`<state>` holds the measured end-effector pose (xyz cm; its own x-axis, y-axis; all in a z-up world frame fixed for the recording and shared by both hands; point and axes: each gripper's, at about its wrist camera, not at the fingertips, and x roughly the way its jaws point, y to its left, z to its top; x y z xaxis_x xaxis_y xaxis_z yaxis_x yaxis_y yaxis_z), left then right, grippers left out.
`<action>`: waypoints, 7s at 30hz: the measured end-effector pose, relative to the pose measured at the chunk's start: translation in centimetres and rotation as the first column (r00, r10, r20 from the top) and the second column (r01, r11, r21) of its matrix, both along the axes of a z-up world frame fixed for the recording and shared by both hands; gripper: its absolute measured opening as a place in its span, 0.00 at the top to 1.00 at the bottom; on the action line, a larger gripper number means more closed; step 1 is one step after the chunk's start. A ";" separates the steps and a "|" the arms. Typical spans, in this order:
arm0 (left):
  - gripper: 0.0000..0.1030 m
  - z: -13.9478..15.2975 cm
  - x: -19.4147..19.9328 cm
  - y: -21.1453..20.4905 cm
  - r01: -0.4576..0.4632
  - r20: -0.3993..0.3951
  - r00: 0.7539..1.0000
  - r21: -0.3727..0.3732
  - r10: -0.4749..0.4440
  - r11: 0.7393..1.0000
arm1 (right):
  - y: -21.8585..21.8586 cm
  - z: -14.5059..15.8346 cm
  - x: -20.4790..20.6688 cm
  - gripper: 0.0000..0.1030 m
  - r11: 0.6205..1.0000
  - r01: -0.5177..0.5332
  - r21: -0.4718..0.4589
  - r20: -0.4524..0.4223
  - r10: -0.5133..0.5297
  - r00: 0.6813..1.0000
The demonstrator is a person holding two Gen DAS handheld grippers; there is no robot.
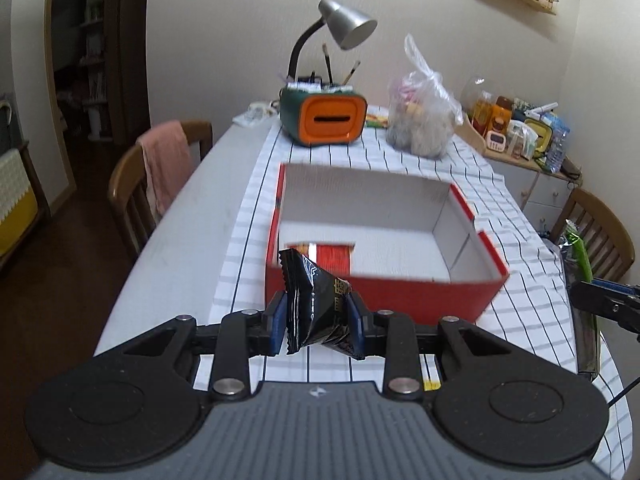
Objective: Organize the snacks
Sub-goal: 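Carry the green packet and black packet over the red box with both tools, then open the right tool to drop the green packet while the left tool drops the black packet, then grasp the white milk-biscuit packet with the left tool while the right tool grasps the yellow cartoon packet, then carry the white biscuit packet and yellow cartoon packet over the red box with both tools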
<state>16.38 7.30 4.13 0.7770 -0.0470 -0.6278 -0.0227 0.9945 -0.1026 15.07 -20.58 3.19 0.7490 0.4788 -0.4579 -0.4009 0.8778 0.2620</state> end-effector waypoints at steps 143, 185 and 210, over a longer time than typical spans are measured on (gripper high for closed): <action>0.28 -14.0 -3.4 -1.4 0.090 -0.377 0.922 -0.024 -0.092 0.996 | 6.9 -14.1 3.6 0.47 0.870 -0.301 -0.392 -0.222 0.228 0.948; 0.38 -3.5 -4.1 -0.1 0.065 -0.092 0.993 -0.062 -0.071 0.996 | 1.0 -4.4 -0.1 0.51 0.973 -0.092 -0.212 0.017 0.098 0.995; 0.37 -0.7 11.2 -4.2 0.000 0.070 0.998 0.113 -0.007 0.994 | 4.7 -1.2 12.8 0.51 0.957 0.068 -0.282 0.096 -0.043 0.994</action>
